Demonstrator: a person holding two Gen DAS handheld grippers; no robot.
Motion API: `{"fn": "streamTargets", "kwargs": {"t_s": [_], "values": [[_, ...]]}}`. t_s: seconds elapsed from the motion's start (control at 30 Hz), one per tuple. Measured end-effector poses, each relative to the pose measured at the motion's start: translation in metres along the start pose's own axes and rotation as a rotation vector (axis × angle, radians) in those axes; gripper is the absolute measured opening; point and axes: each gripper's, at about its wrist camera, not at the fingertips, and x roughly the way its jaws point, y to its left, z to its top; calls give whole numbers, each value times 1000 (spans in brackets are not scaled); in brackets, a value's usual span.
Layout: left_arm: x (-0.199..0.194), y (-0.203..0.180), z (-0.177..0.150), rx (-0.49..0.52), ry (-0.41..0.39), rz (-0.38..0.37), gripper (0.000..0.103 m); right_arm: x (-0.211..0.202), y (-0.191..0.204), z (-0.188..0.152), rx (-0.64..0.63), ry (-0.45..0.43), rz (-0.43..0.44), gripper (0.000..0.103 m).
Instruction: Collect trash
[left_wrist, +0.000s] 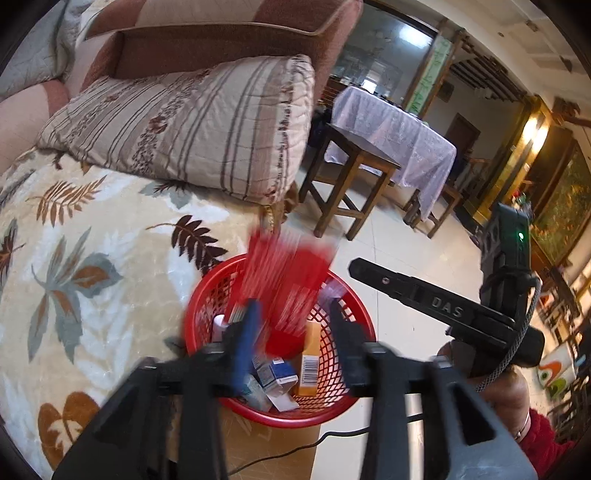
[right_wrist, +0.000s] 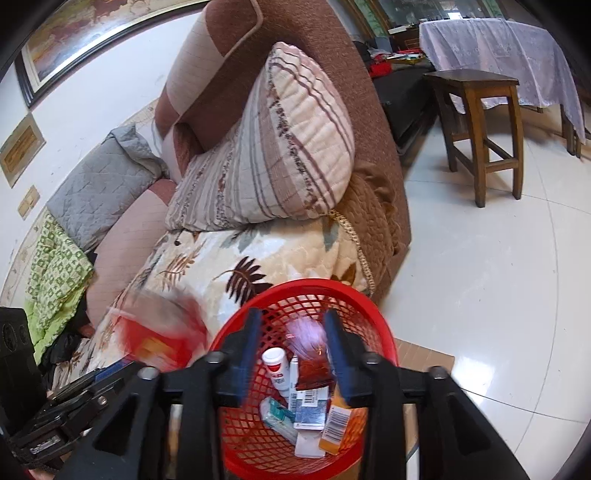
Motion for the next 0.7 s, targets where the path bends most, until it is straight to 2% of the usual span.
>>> {"fn": "streamTargets", "kwargs": {"t_s": [0.13,0.2,0.23,0.33,0.37,0.47,0.7], "values": [[-12,8,1,-9,-23,28,50,-4,4,1,-21,-9,-2,50],[-23,13,0,-16,-43,45,56,-8,10,1,-33,-9,-18,50],[-32,16,-1,-15,-60,71,62,-10,14,0,-46,-14,-32,53],[-55,22,-8,-1,-101,127,67,-20,33,-7,-113,-36,-108,74],[-64,25,-11,6,-110,149,71,-24,42,-12,-143,-42,-151,78],[-93,32,-28,10,-138,217,82,-32,68,-29,-232,-45,-258,85],[-163,43,-73,-19,-187,363,91,-68,115,-75,-356,-79,-376,92]]}}
